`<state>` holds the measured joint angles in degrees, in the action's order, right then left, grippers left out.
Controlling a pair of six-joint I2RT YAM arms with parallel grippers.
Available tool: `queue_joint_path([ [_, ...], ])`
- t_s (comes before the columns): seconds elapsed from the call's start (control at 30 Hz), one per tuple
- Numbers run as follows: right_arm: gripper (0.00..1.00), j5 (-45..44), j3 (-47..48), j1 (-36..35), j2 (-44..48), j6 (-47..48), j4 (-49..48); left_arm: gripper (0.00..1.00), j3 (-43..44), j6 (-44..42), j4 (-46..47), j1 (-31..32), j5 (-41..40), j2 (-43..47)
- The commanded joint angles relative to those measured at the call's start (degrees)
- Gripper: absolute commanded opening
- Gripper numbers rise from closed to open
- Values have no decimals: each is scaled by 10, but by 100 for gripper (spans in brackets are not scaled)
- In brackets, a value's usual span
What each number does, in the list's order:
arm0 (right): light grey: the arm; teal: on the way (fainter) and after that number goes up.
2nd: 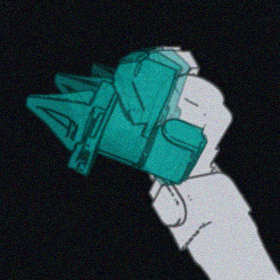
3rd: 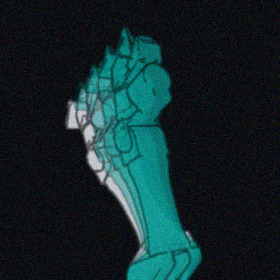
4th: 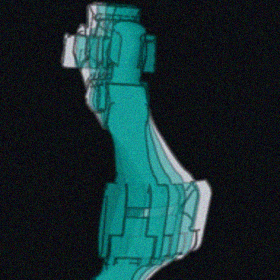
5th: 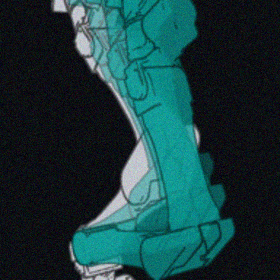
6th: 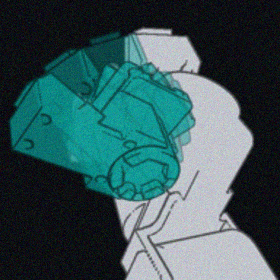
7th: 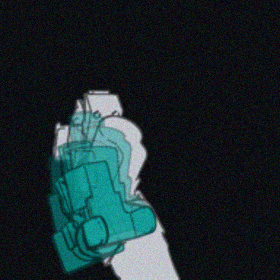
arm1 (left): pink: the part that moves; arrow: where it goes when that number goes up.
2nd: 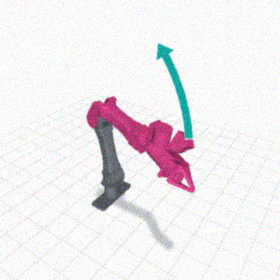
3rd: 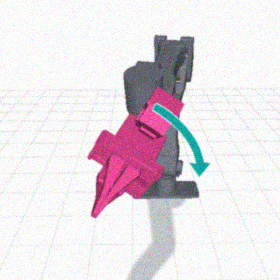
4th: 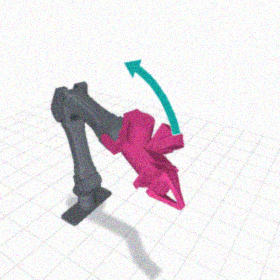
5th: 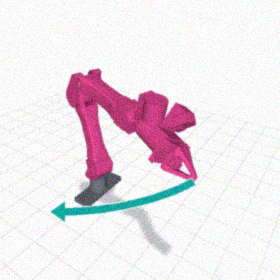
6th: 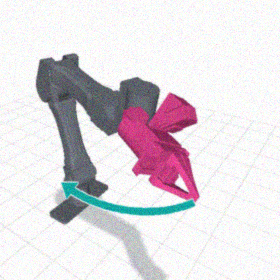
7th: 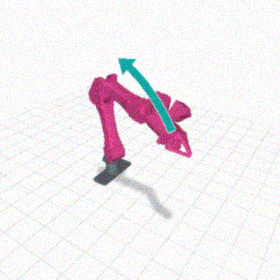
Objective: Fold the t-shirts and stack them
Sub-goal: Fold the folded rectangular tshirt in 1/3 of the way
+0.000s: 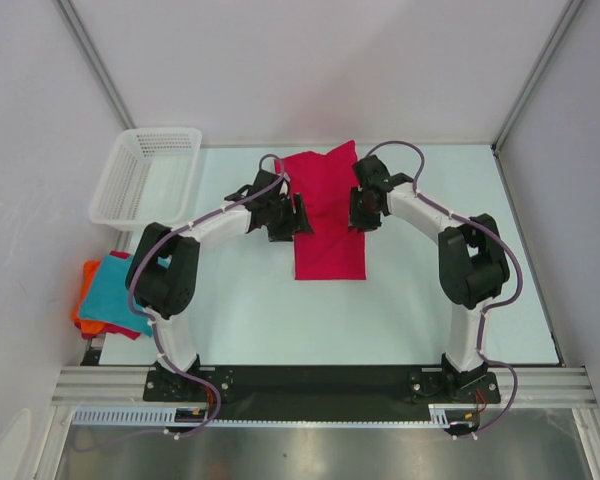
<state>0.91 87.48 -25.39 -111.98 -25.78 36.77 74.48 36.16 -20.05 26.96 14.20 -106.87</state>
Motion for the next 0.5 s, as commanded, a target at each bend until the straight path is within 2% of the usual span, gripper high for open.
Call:
queue_joint_path([
  [0.0, 35, -23, 23, 2, 29, 11, 2, 81, 13, -11, -9, -4, -4, 10],
  [0.03, 35, -21, 23, 0, 32, 12, 2, 90, 12, -11, -14, -4, -10, 15],
  [0.13, 35, -21, 17, -5, 43, 9, 3, 95, 3, -15, -23, -3, -22, 26],
  [0.3, 35, -21, -1, -18, 55, 5, 2, 96, -24, -15, -20, -3, -24, 48],
  [0.47, 35, -14, -66, -33, 99, -8, -10, 96, -114, 1, 15, 2, -12, 105],
])
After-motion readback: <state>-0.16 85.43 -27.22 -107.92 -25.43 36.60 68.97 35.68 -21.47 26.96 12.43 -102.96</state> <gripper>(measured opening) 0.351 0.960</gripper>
